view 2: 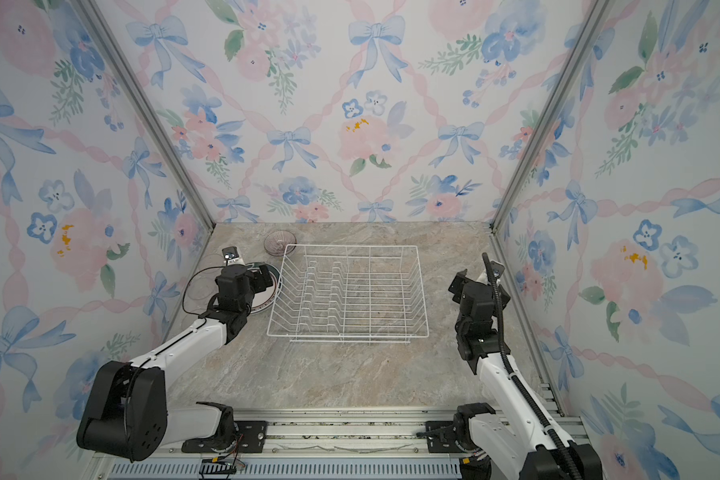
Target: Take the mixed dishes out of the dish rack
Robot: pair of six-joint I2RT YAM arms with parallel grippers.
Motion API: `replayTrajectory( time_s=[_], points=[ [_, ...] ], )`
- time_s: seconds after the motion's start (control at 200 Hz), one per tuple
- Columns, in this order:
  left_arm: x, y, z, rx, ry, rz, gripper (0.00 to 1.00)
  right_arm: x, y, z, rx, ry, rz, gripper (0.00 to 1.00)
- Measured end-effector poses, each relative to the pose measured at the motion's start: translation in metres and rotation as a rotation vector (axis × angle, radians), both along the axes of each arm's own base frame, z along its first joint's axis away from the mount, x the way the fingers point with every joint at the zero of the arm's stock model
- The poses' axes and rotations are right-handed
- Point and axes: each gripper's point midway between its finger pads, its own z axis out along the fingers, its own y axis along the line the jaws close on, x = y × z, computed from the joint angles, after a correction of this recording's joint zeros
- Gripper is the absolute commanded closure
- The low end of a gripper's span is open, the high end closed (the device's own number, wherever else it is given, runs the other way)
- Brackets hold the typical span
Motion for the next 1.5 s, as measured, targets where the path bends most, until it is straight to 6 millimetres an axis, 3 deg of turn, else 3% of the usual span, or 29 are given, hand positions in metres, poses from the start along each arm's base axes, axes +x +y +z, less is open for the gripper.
replayTrajectory(
  time_s=[0.245, 0.65, 0.88, 1.36, 1.5],
  points=[
    [-0.025, 0.009, -0.023, 0.016, -0.018, 0.019, 0.02, 0.008, -0.011, -0.056, -0.039, 0.120, -0.054, 0.03],
    [-0.037, 0.032, -0.039, 0.095, -0.037, 0.046, 0.02, 0.018, -0.009, -0.117, -0.074, 0.244, -0.039, 0.03],
    [-0.028, 0.036, -0.064, 0.149, 0.017, 0.040, 0.02, 0.032, -0.007, -0.120, -0.098, 0.226, -0.020, 0.03],
    [-0.023, 0.045, -0.060, 0.137, -0.068, 0.022, 0.02, 0.057, 0.031, -0.124, -0.158, 0.244, 0.200, 0.03],
    [-0.031, 0.041, -0.080, 0.131, -0.046, -0.021, 0.02, 0.053, 0.036, -0.125, -0.159, 0.196, 0.237, 0.03]
  ],
)
